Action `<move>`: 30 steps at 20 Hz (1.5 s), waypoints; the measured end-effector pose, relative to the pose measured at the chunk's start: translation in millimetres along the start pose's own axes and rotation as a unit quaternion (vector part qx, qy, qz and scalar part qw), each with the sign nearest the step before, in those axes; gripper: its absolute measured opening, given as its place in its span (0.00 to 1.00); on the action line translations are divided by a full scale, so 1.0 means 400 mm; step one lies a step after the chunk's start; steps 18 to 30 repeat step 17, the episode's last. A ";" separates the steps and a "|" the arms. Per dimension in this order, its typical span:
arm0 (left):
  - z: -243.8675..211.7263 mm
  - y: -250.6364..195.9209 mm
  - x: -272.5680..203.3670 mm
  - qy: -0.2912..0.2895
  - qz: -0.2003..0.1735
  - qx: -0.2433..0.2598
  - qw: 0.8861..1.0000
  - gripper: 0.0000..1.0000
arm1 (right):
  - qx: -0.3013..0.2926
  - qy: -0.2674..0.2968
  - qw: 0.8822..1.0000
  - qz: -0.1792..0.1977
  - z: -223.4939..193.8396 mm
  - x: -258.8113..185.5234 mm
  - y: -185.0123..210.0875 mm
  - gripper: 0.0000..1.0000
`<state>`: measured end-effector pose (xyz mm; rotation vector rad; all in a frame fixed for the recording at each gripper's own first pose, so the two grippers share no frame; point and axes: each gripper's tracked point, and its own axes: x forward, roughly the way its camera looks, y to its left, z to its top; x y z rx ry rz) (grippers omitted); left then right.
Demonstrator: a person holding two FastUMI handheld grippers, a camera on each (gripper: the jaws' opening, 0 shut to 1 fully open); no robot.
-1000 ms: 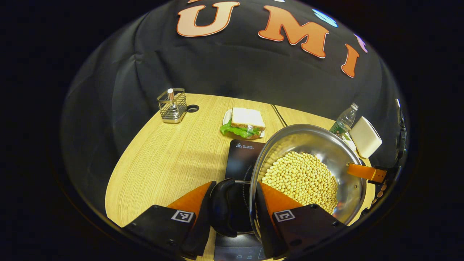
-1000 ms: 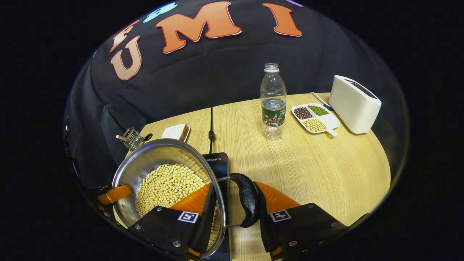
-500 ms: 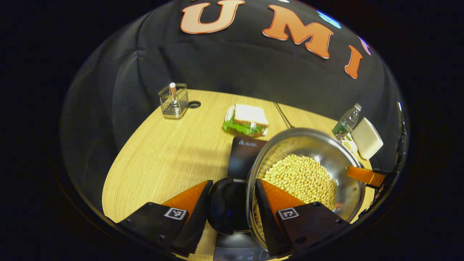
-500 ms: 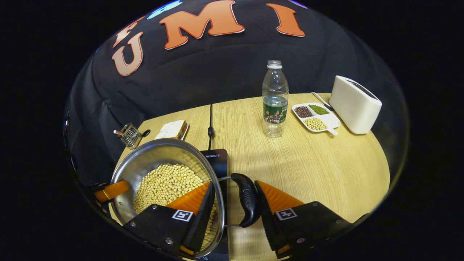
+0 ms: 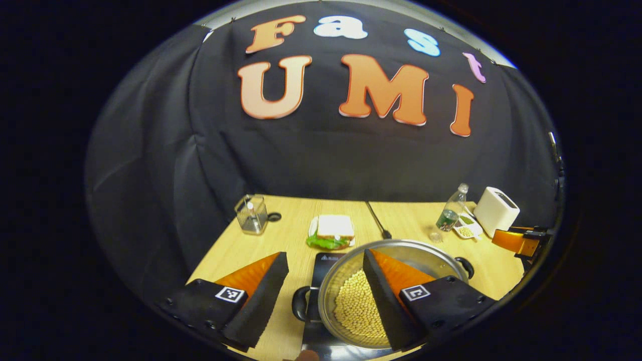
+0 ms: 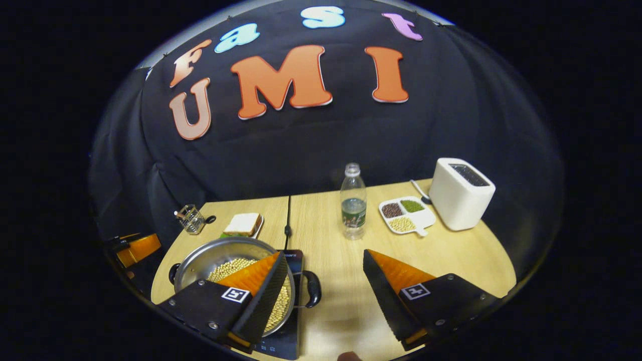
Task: First push the handle of the pot to place it horizontally, then grasp the pot with both hands and set it on the induction cooktop.
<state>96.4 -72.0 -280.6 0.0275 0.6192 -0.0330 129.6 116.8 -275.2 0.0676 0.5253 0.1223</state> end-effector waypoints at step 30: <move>0.506 0.025 -0.456 -0.246 -0.006 -0.040 0.968 0.99 | -0.048 -0.250 0.967 -0.021 0.438 -0.545 -0.169 0.94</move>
